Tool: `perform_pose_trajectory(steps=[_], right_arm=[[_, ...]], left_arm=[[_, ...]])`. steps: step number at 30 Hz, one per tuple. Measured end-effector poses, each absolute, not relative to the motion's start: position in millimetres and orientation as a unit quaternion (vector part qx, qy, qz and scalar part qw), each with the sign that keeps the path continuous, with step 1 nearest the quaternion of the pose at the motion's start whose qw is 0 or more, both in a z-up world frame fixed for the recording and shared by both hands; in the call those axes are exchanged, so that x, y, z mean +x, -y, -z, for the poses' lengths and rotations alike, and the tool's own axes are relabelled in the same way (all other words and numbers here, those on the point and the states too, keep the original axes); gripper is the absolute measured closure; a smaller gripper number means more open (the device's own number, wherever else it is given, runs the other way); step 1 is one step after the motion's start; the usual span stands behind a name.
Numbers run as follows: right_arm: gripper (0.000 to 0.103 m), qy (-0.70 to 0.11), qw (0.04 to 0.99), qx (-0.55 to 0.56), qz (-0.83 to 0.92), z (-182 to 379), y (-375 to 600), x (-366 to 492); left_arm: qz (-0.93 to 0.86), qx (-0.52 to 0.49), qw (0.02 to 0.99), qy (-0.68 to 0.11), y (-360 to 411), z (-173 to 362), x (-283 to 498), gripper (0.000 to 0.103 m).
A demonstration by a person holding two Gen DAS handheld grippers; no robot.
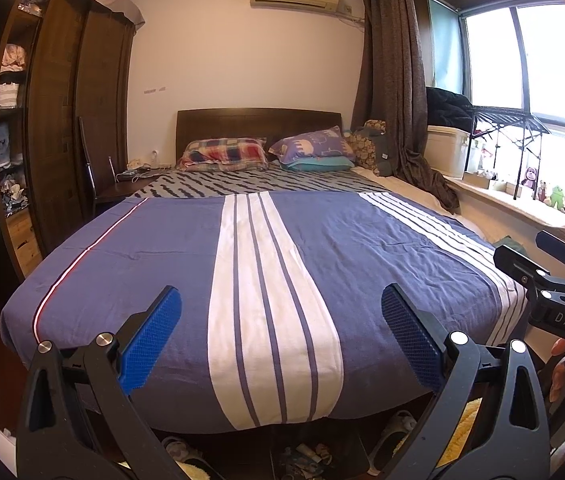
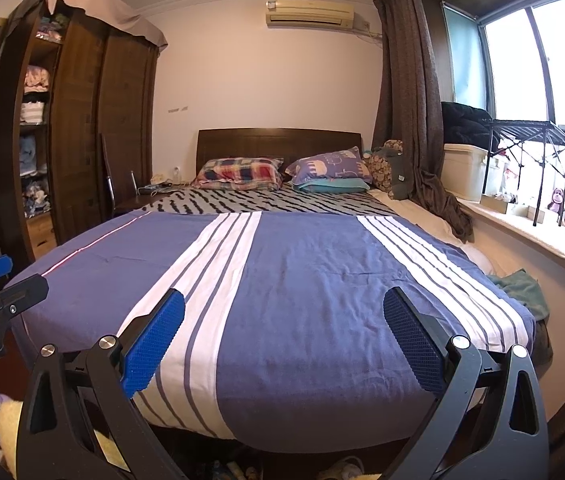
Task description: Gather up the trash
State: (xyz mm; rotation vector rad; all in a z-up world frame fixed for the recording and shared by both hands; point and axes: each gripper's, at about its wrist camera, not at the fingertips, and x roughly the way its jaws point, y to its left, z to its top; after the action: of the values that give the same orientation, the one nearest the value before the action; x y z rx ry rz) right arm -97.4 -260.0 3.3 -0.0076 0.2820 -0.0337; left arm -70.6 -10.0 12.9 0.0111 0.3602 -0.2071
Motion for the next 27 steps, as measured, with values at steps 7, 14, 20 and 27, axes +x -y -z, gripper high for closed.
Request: perform_pose_trajectory(steps=[7,14,20,27], right_arm=[[0.003,-0.143,0.99,-0.002,0.013,-3.0,260.4,-94.3],[0.003,-0.147,0.989,-0.001,0.011,-1.8,258.9,-90.5],[0.003,-0.149,0.989,0.0,0.011,-0.5,259.2,-89.0],[0.003,-0.15,0.989,0.001,0.004,0.4,258.2,-89.9]], left_arm=[[0.105,0.005,0.978,-0.18,11.2,-13.6,-71.0,0.008],[0.103,0.002,0.978,-0.18,11.2,-14.2,-71.4,0.008],[0.103,0.0,0.978,-0.182,12.8,-13.3,-70.4,0.008],[0.103,-0.002,0.978,-0.182,12.2,-13.4,-70.2,0.008]])
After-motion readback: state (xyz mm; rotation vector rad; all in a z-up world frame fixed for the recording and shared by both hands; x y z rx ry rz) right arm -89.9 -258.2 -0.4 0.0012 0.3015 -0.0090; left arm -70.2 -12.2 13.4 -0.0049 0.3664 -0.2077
